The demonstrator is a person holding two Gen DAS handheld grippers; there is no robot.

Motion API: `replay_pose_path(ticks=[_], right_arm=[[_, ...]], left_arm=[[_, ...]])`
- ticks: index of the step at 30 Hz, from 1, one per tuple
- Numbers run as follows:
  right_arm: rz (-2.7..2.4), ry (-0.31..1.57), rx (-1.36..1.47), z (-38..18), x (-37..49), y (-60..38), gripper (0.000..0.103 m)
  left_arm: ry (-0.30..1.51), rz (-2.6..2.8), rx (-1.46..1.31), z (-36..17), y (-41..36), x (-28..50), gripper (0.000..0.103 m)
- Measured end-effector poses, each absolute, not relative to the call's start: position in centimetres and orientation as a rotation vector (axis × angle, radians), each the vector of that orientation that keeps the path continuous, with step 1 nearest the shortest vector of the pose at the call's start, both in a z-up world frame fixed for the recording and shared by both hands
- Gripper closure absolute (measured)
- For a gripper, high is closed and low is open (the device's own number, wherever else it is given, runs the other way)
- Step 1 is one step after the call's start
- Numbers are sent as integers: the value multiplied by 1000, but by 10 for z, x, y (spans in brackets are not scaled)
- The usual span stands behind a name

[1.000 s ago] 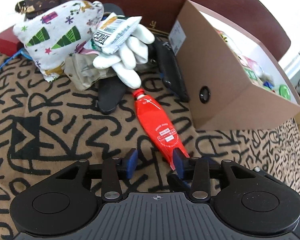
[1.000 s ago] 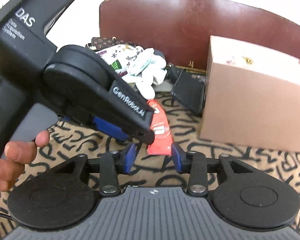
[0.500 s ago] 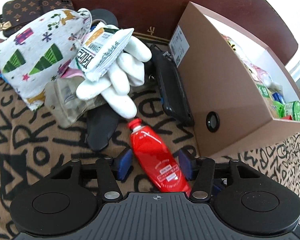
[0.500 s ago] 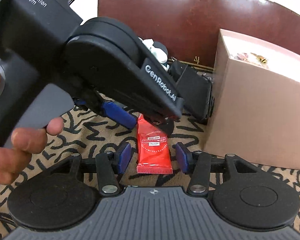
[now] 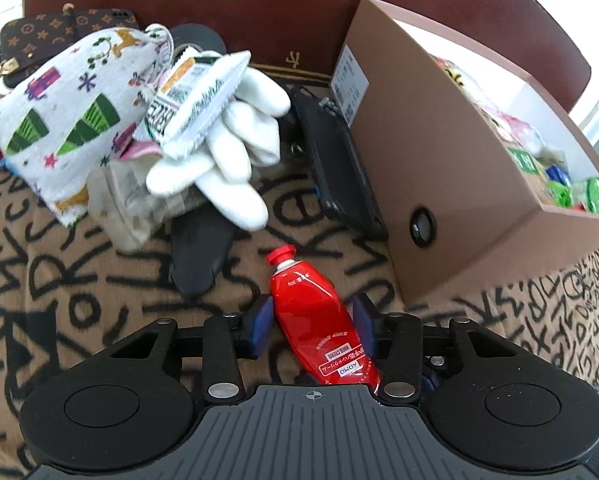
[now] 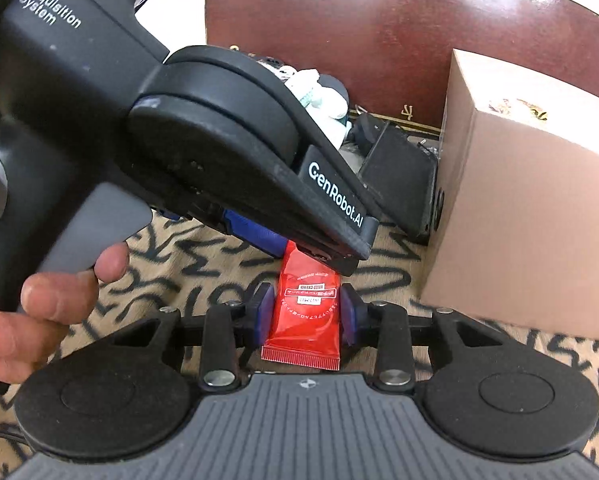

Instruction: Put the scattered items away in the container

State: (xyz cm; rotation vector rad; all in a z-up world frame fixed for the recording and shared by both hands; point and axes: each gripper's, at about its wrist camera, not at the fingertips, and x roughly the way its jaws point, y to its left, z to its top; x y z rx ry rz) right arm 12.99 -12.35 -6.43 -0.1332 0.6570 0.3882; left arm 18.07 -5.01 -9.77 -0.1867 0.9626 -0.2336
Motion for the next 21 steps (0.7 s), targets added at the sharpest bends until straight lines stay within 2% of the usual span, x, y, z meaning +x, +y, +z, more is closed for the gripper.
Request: replay_pose_path(ticks=[7,14,15,16,21], right_arm=[[412,669,-150,-70,116,-106,63],[435,682,-148,-72,68,-114,62],[436,683,-145,-72,62,-115,61],[437,684,-143,-72,57,-115,61],[426,674,-146,-74,42,-113,61]], left_arm=[[985,-239,-182,-97,-58,139,58],[1030,-222,-185,-95,-68,98,57],[1030,-221,-180,-94,-70,93,55],[1030,-222,-172,-94,-71,89,44],[1023,-208,-148,-93,-75,79,41]])
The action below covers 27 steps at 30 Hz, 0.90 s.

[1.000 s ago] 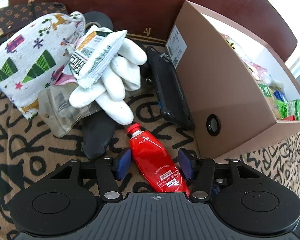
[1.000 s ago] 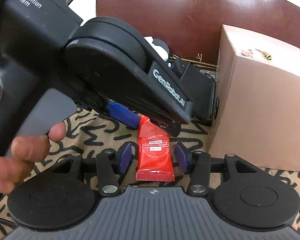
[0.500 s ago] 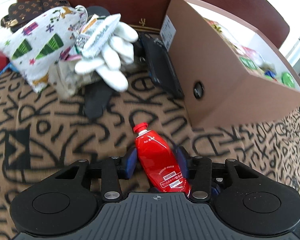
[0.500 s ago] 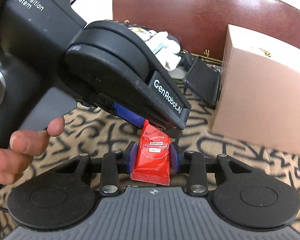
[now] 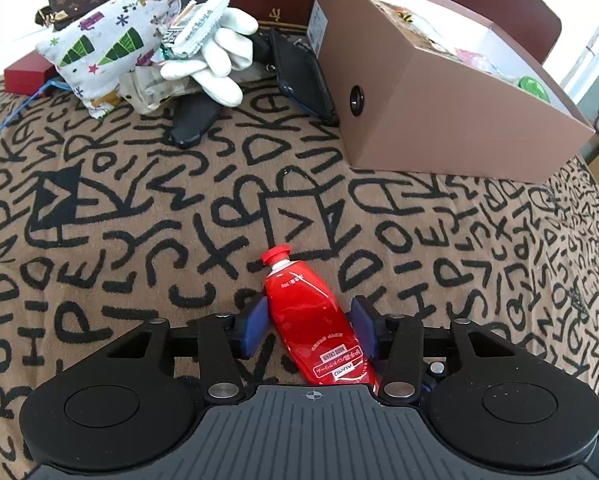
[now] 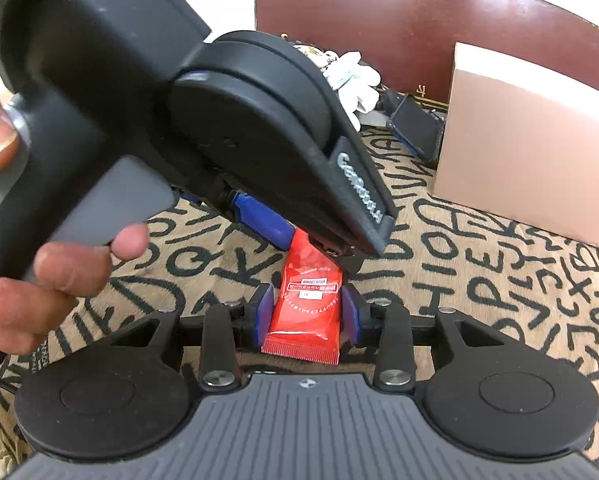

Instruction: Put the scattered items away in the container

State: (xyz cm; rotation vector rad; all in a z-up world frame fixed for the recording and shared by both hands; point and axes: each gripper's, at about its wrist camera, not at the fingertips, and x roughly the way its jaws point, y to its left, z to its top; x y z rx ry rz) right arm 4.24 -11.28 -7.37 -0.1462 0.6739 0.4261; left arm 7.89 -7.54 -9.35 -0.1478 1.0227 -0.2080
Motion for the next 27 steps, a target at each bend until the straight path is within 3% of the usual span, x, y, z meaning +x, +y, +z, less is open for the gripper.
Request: replay_pose_path(ticks=[6,9,21,23,24,27], right_arm=[[429,680,-140,-73,44,-111,60],[429,683,-133,-73,46,-111,60],[443,680,-131,-73,49,-111,61],[437,680,-120,-73,49,-111,62],[433,679,-114,-73,49,-111,62],[425,680,-112,-70,47,-111,63]], left_arm=[[1024,-211,-141,-95,-75,79,45],[1027,-215,-152,-97,-72,81,42],[1021,-215,-135,-95,-74,79,43],[1018,-215,-127,-95,-75,79,47],[1015,-208,-118,-94,-76,78,57],[1014,-212,-125,-93,-74,76,58]])
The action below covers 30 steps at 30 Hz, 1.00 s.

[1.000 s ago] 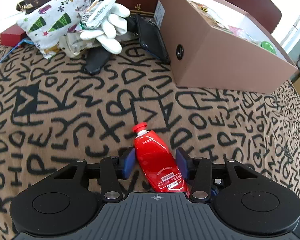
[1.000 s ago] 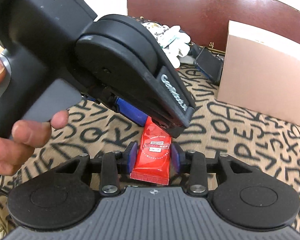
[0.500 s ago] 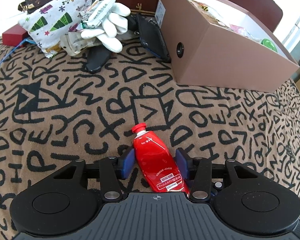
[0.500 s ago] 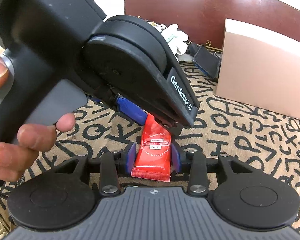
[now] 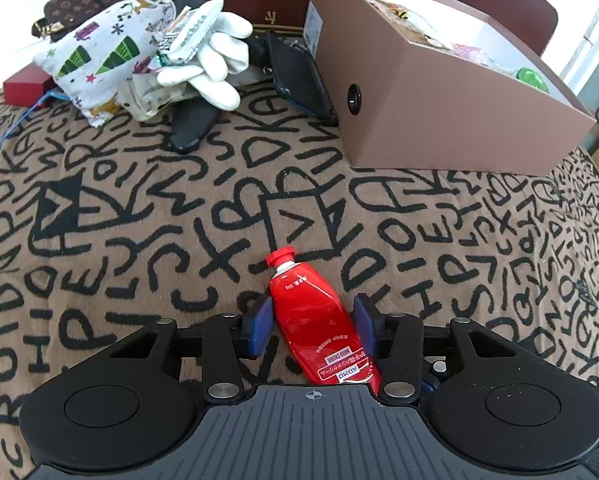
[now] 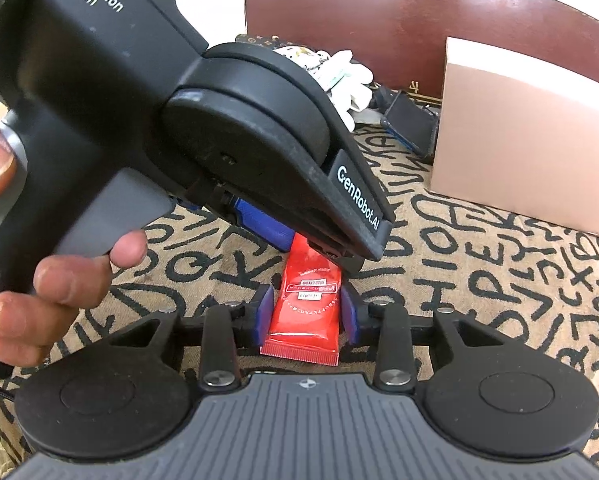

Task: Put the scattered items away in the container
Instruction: 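Carry the red tube into the brown box and open the left tool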

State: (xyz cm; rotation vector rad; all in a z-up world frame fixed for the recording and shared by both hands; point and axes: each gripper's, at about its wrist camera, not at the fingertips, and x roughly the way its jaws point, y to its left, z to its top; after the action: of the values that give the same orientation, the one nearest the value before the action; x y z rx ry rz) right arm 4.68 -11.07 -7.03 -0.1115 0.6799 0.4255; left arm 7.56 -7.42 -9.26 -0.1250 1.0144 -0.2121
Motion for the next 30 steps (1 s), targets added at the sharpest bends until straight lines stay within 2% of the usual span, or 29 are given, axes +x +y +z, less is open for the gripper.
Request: replay_pose_path(ticks=[9,30], right_arm=[[424,656,-97,-54,34,-121,63],[255,387,-92,45,65,-199,64]], left_arm=[[1007,-229,-170,-76,-79,66,59],[760,-353,-85,38,-170,122,60]])
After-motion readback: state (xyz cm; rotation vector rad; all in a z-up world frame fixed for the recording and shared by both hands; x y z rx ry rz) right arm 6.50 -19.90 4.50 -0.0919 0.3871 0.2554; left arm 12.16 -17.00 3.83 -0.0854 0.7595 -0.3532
